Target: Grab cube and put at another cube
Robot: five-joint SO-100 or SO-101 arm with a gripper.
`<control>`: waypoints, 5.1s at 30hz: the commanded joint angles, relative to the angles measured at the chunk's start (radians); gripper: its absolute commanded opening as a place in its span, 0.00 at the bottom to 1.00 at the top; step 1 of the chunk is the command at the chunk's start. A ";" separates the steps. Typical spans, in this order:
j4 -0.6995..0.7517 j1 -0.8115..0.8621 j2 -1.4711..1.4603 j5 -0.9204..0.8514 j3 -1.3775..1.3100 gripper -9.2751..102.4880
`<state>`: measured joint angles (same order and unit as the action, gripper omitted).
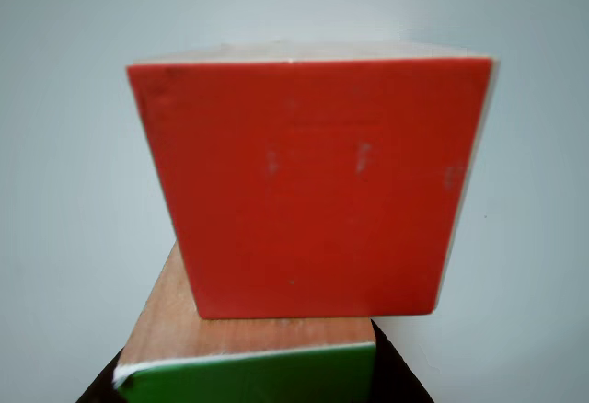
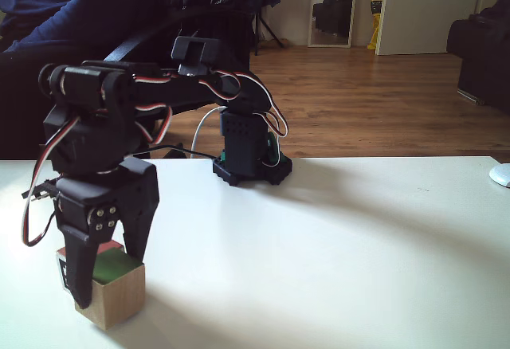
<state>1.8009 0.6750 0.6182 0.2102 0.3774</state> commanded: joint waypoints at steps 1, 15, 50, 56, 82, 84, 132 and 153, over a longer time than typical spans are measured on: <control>0.006 -0.011 0.087 0.008 -0.029 0.13; 0.006 -0.080 0.414 0.034 0.212 0.13; 0.002 0.170 0.512 -0.132 0.368 0.14; -0.003 0.170 0.500 -0.130 0.379 0.14; 0.005 0.129 0.397 -0.109 0.307 0.22; 0.005 0.129 0.397 -0.107 0.307 0.26; -0.256 -0.118 2.098 -0.172 1.344 0.50; -0.543 -0.311 2.669 -0.253 2.299 0.08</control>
<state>1.3008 0.3820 3.2812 -0.0276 2.5970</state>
